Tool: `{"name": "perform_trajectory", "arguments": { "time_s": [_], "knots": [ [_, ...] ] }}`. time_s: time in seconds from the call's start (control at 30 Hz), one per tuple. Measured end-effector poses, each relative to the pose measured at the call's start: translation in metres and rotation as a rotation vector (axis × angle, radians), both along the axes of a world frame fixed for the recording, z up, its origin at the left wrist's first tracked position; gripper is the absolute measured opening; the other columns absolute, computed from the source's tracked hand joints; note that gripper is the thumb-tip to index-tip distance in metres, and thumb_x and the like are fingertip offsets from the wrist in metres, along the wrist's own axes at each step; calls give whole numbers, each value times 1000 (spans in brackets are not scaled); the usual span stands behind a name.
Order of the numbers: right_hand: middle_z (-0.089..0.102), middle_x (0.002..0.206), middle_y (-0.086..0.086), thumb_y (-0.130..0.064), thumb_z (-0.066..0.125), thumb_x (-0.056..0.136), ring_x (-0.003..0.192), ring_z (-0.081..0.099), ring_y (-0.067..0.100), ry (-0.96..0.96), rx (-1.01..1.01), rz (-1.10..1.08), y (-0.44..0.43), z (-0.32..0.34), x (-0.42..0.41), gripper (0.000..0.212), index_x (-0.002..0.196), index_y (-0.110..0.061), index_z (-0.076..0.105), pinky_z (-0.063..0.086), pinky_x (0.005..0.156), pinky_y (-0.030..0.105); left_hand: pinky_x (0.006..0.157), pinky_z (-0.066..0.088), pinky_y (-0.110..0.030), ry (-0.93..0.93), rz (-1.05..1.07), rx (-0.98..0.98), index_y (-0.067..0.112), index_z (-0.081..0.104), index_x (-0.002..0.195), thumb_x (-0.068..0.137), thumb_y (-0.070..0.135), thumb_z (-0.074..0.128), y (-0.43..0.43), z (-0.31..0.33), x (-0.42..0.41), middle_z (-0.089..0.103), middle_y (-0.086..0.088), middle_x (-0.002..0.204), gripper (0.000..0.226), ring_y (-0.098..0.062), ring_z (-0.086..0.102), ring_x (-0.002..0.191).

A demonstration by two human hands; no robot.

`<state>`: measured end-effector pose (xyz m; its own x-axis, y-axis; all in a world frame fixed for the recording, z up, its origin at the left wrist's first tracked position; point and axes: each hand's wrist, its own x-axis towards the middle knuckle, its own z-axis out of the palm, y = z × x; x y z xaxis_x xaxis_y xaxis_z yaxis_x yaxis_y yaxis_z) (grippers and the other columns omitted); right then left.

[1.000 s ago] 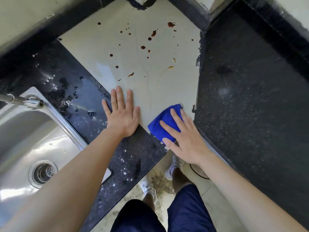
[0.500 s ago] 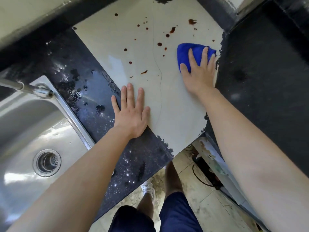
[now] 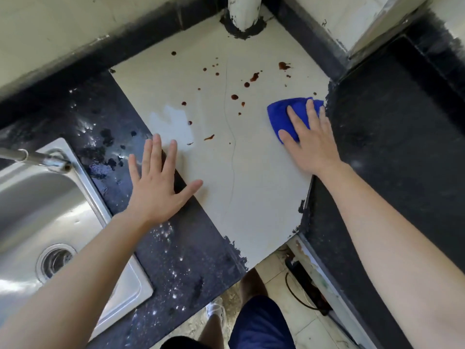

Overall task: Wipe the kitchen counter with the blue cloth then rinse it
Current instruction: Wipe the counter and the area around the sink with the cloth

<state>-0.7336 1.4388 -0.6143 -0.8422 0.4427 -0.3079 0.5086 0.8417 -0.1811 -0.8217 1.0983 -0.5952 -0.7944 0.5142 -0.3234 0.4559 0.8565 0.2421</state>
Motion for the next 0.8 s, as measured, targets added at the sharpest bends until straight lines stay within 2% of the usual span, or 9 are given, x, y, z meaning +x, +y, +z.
{"name": "perform_trajectory", "arguments": {
  "time_s": [0.17,0.23,0.33,0.4,0.5,0.67,0.8],
  "knots": [
    [-10,167,18,-60,18,102,152,-12,44,1,55,-207,-4,-6,-79,69,161,-28,4,-2,125,53,119,-18,-53,-55,131,-48,19,-20,156,59,104,31,10,1,-53,-28,-3,164,138,-16,-31,148],
    [-10,167,18,-58,19,103,152,-13,44,33,13,-124,-30,-8,-83,68,162,-27,6,-6,125,51,119,-18,-53,-94,140,-93,16,-24,154,48,108,37,21,-2,-68,-30,-3,162,153,-16,-32,147],
    [-11,168,11,-58,25,104,153,-17,37,74,-73,130,-65,-4,-37,66,162,-30,9,-6,124,46,119,-16,-55,-133,151,-125,14,-28,152,37,109,42,38,-9,-73,-34,-5,161,164,-19,-35,146],
    [-9,169,8,-59,27,104,154,-14,32,72,-76,228,-60,-2,0,66,161,-29,12,-1,126,44,119,-17,-54,-126,173,-115,15,-29,151,36,109,43,41,-12,-70,-35,-4,161,166,-19,-35,146],
    [-4,169,9,-62,24,104,155,-9,32,51,-11,146,-23,-3,14,66,161,-30,14,4,127,45,119,-18,-53,-126,180,-112,16,-30,151,37,109,41,44,-10,-70,-36,-3,160,164,-18,-37,145],
    [-3,169,13,-59,19,104,154,-7,39,87,34,-92,28,-6,-59,65,161,-27,13,3,126,49,120,-15,-53,-87,223,-90,17,-23,155,49,109,33,48,-11,-68,-29,-4,163,150,-18,-33,147],
    [0,168,19,-57,19,104,153,-5,42,94,62,-216,24,-11,-136,67,161,-23,15,-2,125,50,120,-16,-53,-89,227,-110,18,-26,154,50,109,31,49,-10,-70,-31,-3,162,148,-18,-35,146]
  ]
}}
